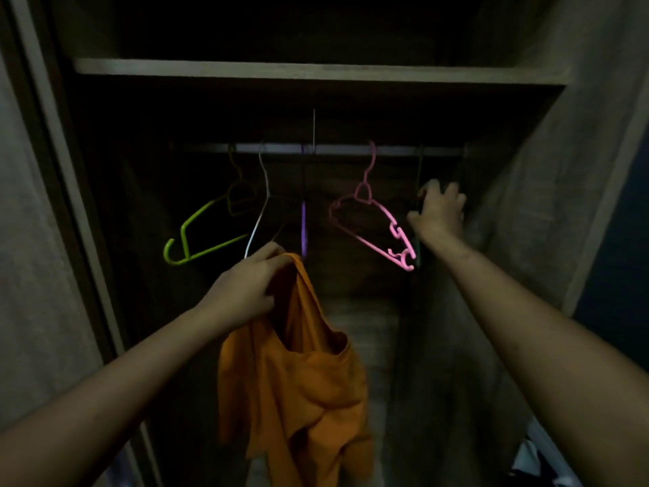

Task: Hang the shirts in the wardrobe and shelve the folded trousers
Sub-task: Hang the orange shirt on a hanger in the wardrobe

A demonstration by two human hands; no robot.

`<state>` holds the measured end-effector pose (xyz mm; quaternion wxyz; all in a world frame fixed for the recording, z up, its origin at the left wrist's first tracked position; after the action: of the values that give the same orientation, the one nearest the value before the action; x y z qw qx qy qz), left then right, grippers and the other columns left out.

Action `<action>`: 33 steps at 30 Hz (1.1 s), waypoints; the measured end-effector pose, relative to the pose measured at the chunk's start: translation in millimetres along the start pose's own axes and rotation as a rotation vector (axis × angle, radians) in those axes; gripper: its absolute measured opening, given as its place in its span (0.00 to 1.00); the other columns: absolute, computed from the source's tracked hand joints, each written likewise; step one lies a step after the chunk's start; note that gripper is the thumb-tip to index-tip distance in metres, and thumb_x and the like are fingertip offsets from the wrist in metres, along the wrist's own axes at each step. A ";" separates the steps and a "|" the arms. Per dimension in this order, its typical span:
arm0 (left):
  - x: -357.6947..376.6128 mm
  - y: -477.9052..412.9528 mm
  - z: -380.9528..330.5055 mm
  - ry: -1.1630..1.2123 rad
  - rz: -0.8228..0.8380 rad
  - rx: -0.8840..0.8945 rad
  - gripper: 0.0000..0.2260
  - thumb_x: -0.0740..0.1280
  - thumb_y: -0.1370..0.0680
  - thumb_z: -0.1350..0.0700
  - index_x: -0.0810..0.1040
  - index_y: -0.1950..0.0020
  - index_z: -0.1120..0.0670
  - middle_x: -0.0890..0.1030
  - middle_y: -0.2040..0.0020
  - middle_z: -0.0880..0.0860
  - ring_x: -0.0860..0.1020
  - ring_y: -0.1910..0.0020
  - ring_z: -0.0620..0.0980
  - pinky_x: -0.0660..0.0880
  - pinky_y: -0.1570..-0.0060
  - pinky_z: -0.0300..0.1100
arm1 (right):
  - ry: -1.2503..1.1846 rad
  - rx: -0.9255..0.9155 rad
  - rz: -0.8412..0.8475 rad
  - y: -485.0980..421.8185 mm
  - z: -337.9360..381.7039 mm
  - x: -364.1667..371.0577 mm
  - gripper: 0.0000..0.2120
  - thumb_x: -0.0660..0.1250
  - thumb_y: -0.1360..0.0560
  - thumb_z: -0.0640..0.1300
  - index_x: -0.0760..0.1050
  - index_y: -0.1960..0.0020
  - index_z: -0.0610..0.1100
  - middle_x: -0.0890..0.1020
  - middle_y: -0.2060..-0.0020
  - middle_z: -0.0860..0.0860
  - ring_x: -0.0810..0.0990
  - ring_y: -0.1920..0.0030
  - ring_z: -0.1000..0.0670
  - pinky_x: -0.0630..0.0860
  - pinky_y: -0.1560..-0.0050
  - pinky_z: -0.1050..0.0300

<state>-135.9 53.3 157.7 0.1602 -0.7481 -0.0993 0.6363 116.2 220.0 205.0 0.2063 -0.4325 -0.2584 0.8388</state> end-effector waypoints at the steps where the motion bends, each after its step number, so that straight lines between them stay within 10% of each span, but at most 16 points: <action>1: 2.8 -2.9 0.0 0.041 0.024 0.001 0.30 0.66 0.28 0.65 0.65 0.28 0.48 0.61 0.31 0.47 0.72 0.42 0.46 0.78 0.59 0.36 | 0.001 0.079 0.092 -6.0 -6.7 9.6 0.23 0.69 0.29 0.39 0.67 0.37 0.42 0.68 0.36 0.38 0.67 0.36 0.36 0.69 0.39 0.46; 12: 19.9 -18.5 -0.2 0.210 0.137 0.008 0.29 0.66 0.29 0.69 0.68 0.31 0.50 0.62 0.42 0.44 0.72 0.49 0.43 0.79 0.58 0.39 | -0.544 0.070 -0.057 -6.9 -37.3 25.4 0.13 0.59 0.25 0.32 0.68 0.41 0.40 0.80 0.57 0.43 0.81 0.59 0.47 0.74 0.67 0.69; 17: 32.6 -25.5 0.6 0.218 0.179 -0.006 0.30 0.65 0.29 0.70 0.67 0.30 0.51 0.63 0.43 0.45 0.73 0.50 0.45 0.78 0.59 0.40 | -0.512 0.019 -0.046 -20.2 -49.6 28.0 0.17 0.61 0.26 0.32 0.67 0.38 0.39 0.80 0.60 0.45 0.82 0.57 0.45 0.78 0.56 0.54; 27: 44.8 -32.1 -2.3 0.338 0.212 -0.002 0.32 0.63 0.31 0.72 0.66 0.28 0.56 0.64 0.44 0.51 0.70 0.44 0.49 0.67 0.57 0.27 | -0.619 0.089 0.036 52.6 -86.1 59.4 0.10 0.61 0.23 0.35 0.71 0.42 0.38 0.74 0.72 0.50 0.75 0.76 0.61 0.72 0.71 0.63; 33: 60.5 -29.7 -10.7 0.395 0.245 0.001 0.32 0.62 0.31 0.73 0.66 0.28 0.56 0.65 0.46 0.52 0.71 0.42 0.53 0.71 0.46 0.39 | -0.888 0.158 -0.143 144.0 -91.2 34.6 0.10 0.60 0.21 0.39 0.73 0.57 0.51 0.77 0.74 0.57 0.73 0.71 0.59 0.70 0.64 0.62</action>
<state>-113.4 101.0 114.4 0.0982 -0.8644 0.0258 0.4924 155.7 150.5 50.5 0.1652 0.0049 -0.2863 0.9438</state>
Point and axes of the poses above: each hand's wrist, its own y-axis away from the middle knuckle, its own x-axis out of the palm, z = x × y, the point moved 1 cm from there along -y, towards the middle knuckle
